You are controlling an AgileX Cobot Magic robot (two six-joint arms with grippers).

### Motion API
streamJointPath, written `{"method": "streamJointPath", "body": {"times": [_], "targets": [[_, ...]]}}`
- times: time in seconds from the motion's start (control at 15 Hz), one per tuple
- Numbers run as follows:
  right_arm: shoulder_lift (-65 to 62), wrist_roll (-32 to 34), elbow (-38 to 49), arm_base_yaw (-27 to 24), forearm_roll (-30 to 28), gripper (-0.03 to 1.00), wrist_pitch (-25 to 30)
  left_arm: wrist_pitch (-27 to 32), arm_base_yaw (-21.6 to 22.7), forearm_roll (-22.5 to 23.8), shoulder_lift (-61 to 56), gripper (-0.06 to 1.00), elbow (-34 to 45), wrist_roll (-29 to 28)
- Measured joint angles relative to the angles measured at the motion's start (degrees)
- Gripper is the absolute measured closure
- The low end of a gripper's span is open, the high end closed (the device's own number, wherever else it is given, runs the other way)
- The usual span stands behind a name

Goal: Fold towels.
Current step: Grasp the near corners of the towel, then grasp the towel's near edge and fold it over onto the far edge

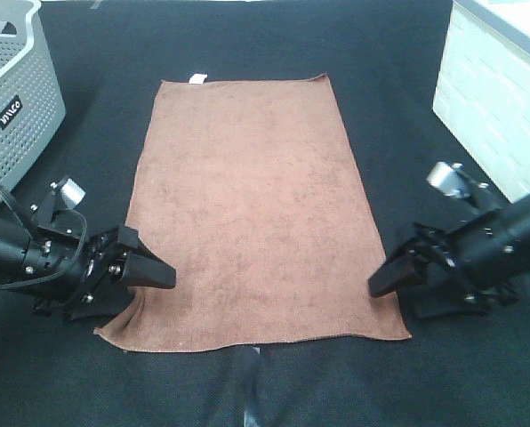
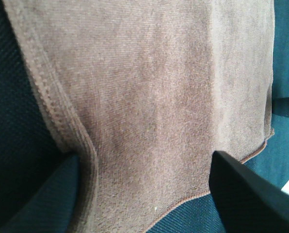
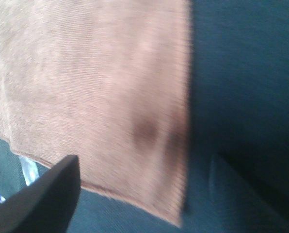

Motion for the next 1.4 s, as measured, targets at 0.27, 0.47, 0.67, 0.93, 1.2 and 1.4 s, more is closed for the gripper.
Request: {"method": "streamJointPath", "body": {"times": [0.27, 0.47, 0.67, 0.93, 1.2, 1.4], "targets": [[1.49, 2.46, -1.66, 3.78, -0.74, 0.51, -2.41, -2.75, -0.11, 0.46, 0.29, 0.49, 0.06, 0.00], [1.83, 7.16, -1.66, 3.78, -3.21, 0.91, -5.04, -4.81, -0.11, 1.09, 1.03, 0.91, 0.06, 0.23], [1.32, 9.63, -1.66, 3.78, -3.32, 0.97, -4.98, -4.87, -0.11, 2.18, 0.74, 0.94, 0.06, -0.11], [-4.18, 13.12, -1.60, 3.78, -5.90, 0.97, -1.89, -4.76, -0.11, 13.06, -3.72, 0.94, 0.11, -8.88], [-6.07, 15.47, 1.43, 3.78, -8.19, 0.97, 0.69, -1.32, -0.11, 26.30, -8.77, 0.94, 0.17, -19.65], [-8.88, 15.47, 4.53, 3.78, -8.25, 0.97, 0.52, -0.11, -0.11, 32.14, -12.03, 0.94, 0.40, -23.89]]}}
